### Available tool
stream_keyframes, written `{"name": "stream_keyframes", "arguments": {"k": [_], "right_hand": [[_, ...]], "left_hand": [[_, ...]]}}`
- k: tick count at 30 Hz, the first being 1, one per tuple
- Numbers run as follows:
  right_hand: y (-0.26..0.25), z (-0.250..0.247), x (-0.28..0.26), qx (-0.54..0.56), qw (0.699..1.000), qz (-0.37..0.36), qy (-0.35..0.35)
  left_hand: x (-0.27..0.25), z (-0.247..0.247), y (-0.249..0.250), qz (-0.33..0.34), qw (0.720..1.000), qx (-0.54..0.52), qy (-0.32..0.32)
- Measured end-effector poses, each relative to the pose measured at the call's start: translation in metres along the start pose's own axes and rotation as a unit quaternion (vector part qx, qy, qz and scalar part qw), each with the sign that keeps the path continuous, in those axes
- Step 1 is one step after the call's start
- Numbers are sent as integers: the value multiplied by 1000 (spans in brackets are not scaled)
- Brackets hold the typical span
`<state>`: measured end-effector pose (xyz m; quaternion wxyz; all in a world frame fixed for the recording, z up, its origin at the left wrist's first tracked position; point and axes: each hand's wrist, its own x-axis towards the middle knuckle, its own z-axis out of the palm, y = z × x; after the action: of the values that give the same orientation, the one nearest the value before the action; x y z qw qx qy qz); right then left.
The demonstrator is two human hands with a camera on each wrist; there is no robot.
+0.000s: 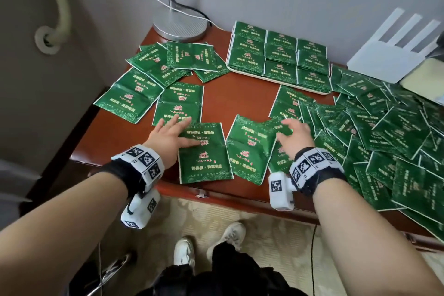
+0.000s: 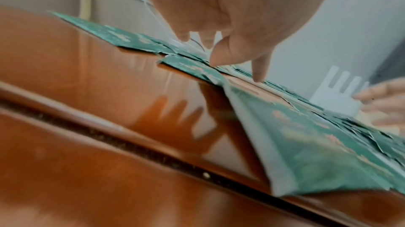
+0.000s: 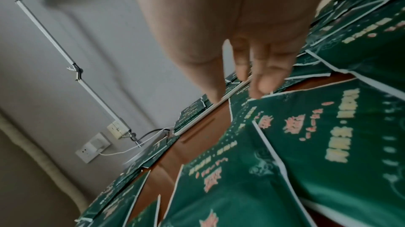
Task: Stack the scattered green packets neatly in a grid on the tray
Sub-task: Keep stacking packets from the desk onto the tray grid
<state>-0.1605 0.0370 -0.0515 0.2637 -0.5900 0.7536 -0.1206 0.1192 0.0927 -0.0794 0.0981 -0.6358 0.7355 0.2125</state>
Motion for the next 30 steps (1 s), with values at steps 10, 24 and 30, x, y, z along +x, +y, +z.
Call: {"name": "stream_keyframes", "arguments": {"k": [10,24,30], "right_hand": [[-10,52,-17,-153,975,101,-124],[31,13,-10,83,989,36,-113],[29,3,-8,83,993,-36,-80]], "left_hand": [[-5,21,24,-182,982,-48,9],[3,-4,-4,-214,928,-305,-29],[3,-26,-1,-204,935,-289,-25]]}}
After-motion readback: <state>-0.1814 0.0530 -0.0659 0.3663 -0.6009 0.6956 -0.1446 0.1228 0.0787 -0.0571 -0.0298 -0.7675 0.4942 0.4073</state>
